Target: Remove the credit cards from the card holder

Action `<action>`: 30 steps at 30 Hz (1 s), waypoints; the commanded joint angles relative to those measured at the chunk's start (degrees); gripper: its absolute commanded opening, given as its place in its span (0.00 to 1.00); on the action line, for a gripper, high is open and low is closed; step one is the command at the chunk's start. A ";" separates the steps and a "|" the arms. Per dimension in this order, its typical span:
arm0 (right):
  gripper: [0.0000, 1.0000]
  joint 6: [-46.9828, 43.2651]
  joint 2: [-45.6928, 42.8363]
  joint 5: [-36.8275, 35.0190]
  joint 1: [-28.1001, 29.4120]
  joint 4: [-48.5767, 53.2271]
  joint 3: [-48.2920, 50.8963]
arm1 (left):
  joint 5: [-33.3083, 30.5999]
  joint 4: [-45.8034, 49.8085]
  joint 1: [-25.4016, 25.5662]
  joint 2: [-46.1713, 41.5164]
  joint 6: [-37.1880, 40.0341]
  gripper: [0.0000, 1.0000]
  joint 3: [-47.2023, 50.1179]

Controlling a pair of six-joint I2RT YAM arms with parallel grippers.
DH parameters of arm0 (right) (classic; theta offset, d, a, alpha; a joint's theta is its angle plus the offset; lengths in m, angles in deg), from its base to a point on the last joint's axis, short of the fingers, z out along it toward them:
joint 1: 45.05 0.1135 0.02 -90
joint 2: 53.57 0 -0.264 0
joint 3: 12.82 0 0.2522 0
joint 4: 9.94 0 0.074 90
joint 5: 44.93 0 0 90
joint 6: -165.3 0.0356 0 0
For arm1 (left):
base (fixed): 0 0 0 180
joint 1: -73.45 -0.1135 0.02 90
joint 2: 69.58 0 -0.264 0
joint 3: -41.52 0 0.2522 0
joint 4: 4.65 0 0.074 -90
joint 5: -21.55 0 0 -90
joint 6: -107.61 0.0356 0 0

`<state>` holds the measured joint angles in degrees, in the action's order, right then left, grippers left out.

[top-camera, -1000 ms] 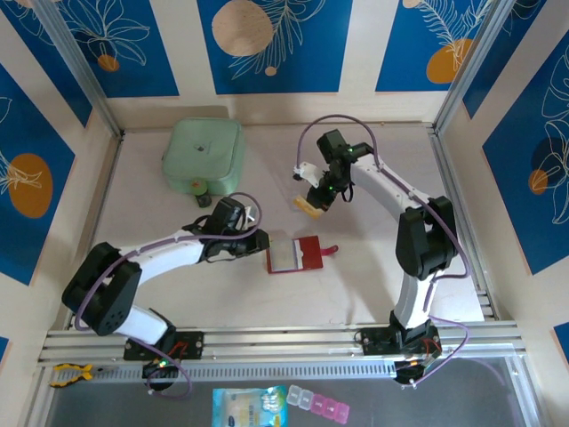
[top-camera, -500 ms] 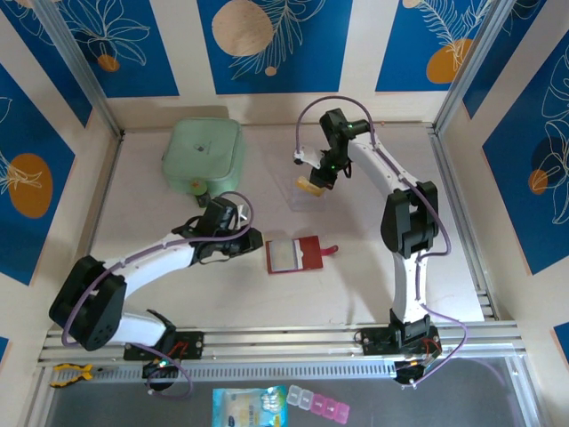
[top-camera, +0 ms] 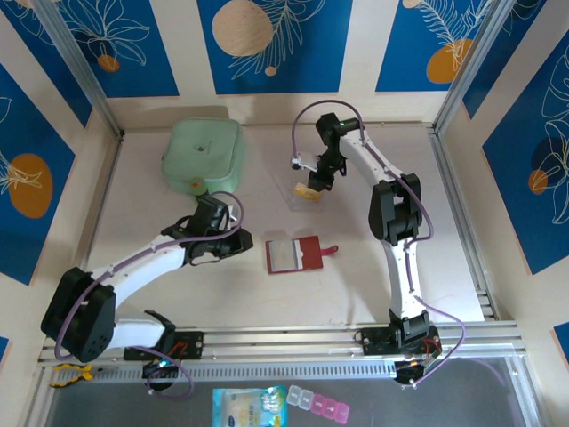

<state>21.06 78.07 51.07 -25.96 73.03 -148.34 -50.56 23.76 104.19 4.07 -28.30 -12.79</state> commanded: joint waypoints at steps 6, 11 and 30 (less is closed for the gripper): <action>0.00 -1.75 3.75 5.22 -0.02 6.31 -2.40 | -0.18 1.38 -0.77 -0.50 0.47 0.21 -0.42; 0.00 -1.74 4.94 6.09 0.23 6.90 -1.53 | -0.16 1.23 -0.81 -0.35 0.41 0.21 -0.40; 0.27 0.09 2.20 7.58 1.44 5.27 0.16 | 0.46 -0.11 -0.81 -0.26 -0.47 0.21 -0.21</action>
<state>20.32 82.48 56.71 -24.76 78.14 -148.60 -50.54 23.70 103.97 4.07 -28.54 -12.79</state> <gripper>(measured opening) 0.265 0.209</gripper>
